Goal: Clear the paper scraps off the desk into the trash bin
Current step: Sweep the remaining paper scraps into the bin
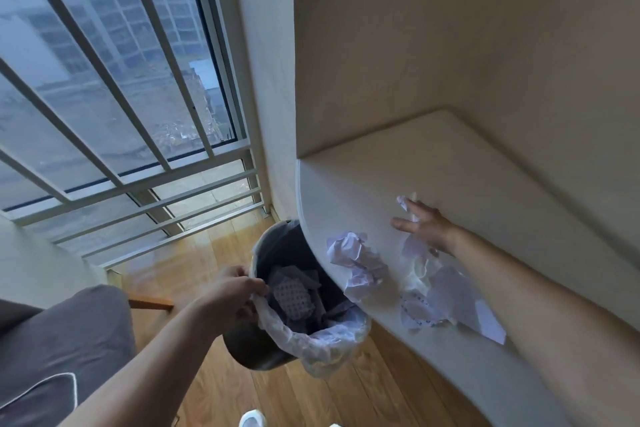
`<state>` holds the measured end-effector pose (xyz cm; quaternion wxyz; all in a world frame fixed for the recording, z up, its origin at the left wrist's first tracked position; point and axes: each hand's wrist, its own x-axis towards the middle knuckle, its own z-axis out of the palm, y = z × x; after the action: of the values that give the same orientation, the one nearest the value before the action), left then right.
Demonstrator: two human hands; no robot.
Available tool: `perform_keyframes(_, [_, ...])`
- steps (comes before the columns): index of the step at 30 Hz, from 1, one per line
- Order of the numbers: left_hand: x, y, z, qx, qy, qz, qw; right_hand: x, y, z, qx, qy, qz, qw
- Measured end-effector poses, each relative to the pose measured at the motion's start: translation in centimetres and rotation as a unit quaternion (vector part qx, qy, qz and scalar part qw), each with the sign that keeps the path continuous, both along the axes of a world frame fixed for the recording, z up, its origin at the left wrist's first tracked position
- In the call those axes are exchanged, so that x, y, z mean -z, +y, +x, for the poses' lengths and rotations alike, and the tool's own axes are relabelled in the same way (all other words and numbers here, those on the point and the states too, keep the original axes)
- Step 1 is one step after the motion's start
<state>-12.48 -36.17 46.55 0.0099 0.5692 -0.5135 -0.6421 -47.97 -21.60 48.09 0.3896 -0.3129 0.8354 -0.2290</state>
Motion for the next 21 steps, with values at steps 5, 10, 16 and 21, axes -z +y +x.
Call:
perform_keyframes(5, [-0.3, -0.1, -0.1, 0.004, 0.004, 0.006, 1.0, 1.3, -1.0, 6.1, -0.203, 0.12, 0.039, 0.971])
perform_keyframes(10, [-0.8, -0.2, 0.2, 0.001, 0.003, 0.017, 1.0, 2.0, -2.4, 13.5, -0.265, 0.186, 0.042, 0.945])
perform_keyframes(16, [-1.2, -0.3, 0.9, 0.011, 0.014, 0.032, 0.999, 0.0, -2.8, 17.6, -0.166, -0.122, -0.081, 0.975])
perform_keyframes(21, [-0.4, 0.1, 0.7, 0.02, 0.002, 0.041, 0.999, -2.4, 1.4, 9.5, -0.041, 0.049, -0.103, 0.993])
